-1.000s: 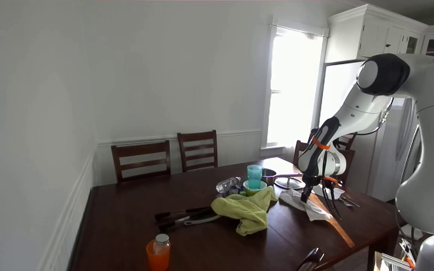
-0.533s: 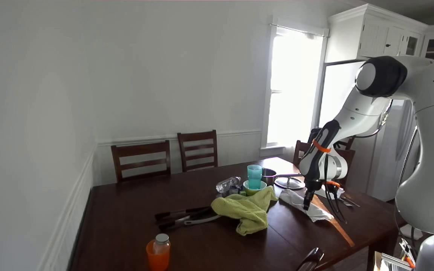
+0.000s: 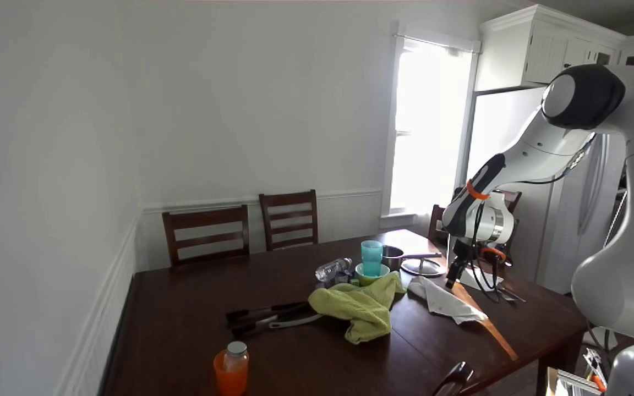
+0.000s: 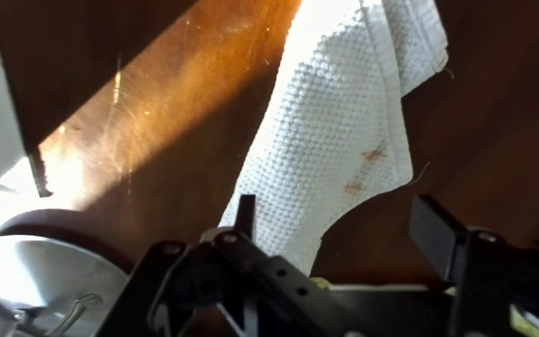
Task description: Put the spoon on the towel, then fold the towel
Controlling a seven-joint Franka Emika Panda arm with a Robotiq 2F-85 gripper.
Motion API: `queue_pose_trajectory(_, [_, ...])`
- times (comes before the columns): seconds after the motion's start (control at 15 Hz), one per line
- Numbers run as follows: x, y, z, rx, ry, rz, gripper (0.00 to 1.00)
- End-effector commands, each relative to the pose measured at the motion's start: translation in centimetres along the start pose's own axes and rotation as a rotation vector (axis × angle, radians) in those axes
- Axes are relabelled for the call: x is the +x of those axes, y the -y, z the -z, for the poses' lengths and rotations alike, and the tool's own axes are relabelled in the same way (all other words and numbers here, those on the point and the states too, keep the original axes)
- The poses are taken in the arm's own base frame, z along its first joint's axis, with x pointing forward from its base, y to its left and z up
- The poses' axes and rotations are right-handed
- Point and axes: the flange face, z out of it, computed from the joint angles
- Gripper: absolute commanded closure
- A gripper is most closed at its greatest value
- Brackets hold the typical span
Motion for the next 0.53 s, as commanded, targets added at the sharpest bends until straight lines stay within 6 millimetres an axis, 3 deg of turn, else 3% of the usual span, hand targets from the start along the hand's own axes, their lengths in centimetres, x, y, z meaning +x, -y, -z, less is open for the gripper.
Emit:
queue_pose_trajectory(0.0, [-0.8,-2.8,4.8,-0.014,-0.038,-0.086,0.00])
queue_pose_trajectory(0.33, [-2.2,-6.0,9.5,-0.054,-0.037,-0.168,0.00])
queue_pose_trajectory(0.4, [-2.1,-5.6,7.8,-0.059,-0.027,-0.138,0.00])
queue_pose_trajectory(0.47, [-2.2,-5.9,8.4,-0.068,-0.027,-0.142,0.00])
